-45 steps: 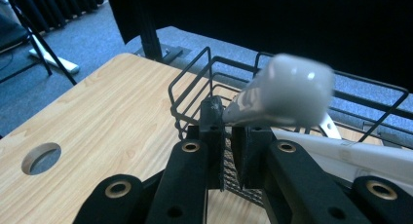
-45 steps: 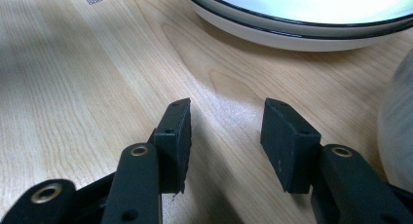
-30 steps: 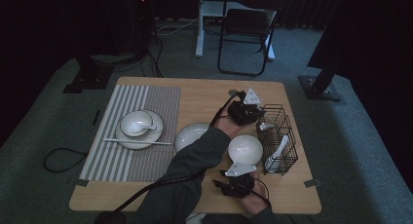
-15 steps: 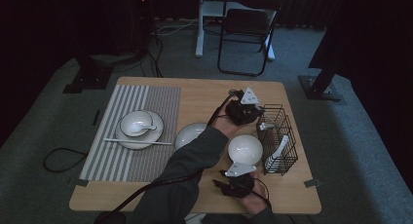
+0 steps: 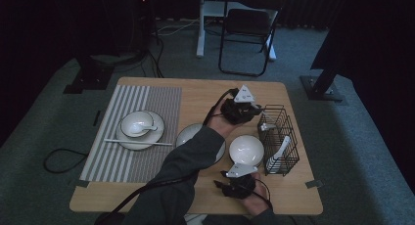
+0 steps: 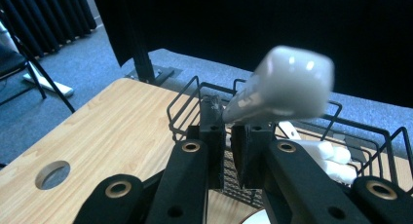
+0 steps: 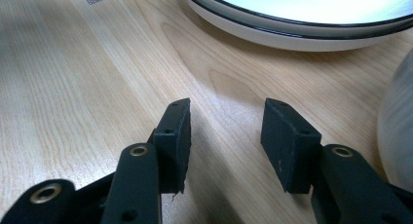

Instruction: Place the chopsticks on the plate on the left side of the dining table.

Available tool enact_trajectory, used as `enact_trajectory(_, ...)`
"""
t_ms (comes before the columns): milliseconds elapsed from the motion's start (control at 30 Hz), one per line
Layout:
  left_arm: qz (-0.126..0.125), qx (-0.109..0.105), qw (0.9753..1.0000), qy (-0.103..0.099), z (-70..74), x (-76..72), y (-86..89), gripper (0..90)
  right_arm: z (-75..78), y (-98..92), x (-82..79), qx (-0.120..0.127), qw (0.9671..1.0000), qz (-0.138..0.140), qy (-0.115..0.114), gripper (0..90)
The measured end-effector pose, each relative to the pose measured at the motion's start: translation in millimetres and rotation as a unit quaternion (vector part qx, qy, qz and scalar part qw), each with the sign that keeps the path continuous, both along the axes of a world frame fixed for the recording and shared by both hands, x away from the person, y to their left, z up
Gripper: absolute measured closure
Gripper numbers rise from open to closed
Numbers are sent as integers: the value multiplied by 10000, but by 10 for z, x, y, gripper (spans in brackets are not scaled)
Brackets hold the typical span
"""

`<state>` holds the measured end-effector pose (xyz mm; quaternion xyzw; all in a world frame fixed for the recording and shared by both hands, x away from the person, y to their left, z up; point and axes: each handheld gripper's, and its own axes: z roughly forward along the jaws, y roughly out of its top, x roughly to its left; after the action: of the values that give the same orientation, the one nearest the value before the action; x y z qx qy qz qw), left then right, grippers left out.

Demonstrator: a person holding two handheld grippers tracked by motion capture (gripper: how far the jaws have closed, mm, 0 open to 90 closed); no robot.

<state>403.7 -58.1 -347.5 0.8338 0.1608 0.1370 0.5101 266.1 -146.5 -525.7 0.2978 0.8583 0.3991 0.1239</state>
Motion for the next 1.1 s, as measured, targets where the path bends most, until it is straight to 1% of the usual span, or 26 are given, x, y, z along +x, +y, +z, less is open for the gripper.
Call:
enact_trajectory(133, -15, -75, 10000, 34, 13, 2, 50, 848, 0, 0, 0, 1, 10000, 0, 1, 536)
enact_trajectory(200, -19, -154, 9998, 105, 27, 0, 104, 848, 0, 0, 0, -2, 10000, 3, -4, 536)
enact_trajectory(567, -100, -204, 9997, -16, 123, -81, 208, 848, 0, 2, 0, 1, 10000, -8, -2, 534)
enact_trajectory(633, -127, -270, 9996, 18, 137, -85, 233, 848, 0, 3, -1, 1, 10000, -12, 5, 534)
enact_trajectory(767, -147, -341, 9993, 4, 175, -103, 284, 848, 0, 2, -1, -2, 10000, -9, -1, 534)
enact_trajectory(933, -179, -355, 9992, -48, 216, -126, 330, 848, 1, 2, 0, -3, 10000, -6, 1, 534)
enact_trajectory(1100, -153, -377, 9992, -15, 218, -113, 388, 848, 1, 2, -1, -5, 10000, -9, -1, 534)
